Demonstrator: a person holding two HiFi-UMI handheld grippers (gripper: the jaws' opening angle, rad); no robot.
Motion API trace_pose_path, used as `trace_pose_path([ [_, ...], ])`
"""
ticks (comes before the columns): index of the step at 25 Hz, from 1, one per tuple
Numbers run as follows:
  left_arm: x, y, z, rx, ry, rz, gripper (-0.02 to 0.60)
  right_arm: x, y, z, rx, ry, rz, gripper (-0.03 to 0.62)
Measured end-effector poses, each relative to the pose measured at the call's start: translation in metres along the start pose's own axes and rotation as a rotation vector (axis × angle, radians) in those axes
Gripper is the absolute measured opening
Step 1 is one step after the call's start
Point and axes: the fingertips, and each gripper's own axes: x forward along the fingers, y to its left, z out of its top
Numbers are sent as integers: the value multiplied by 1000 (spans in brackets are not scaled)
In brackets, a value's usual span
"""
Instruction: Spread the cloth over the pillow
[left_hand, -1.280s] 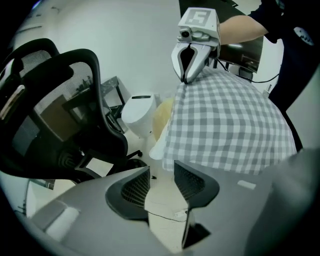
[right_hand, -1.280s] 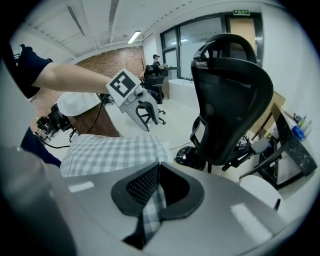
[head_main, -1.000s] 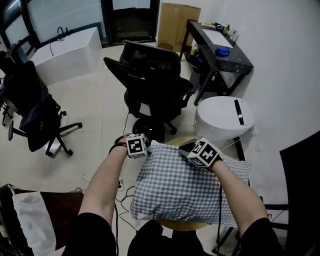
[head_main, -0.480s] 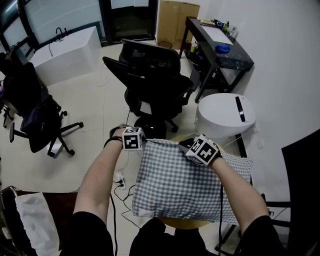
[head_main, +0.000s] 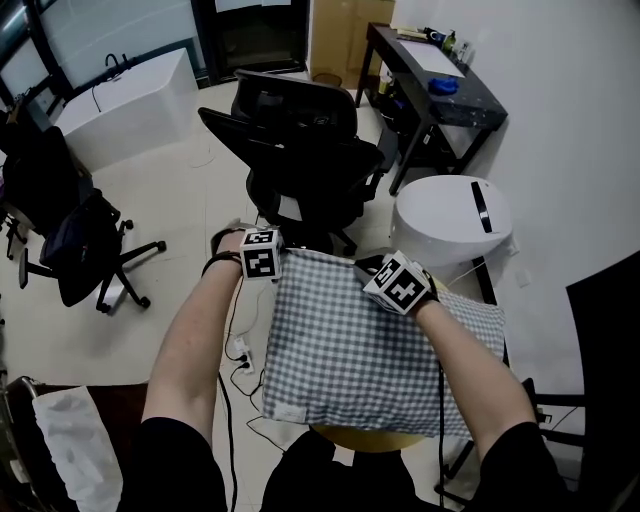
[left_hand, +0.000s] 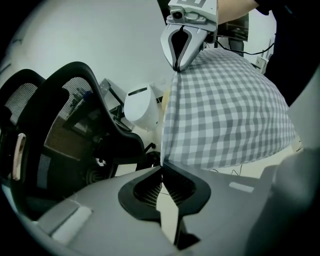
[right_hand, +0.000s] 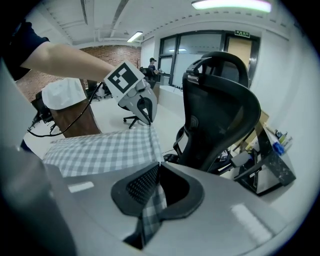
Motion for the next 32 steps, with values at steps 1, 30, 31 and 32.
trace_pose_path([
  [1, 4, -2, -1, -2, 7, -4, 0, 3, 0, -2, 10, 3, 4, 14],
  [30, -103, -30, 55, -258, -299, 239, 137, -224, 21, 29, 82, -424, -202, 110],
  [31, -115, -37, 63, -263, -323, 247, 137, -235, 26, 23, 87, -431, -209, 98],
  [32, -128, -43, 72, -271, -350, 259, 132, -247, 30, 17, 93, -440, -220, 73],
])
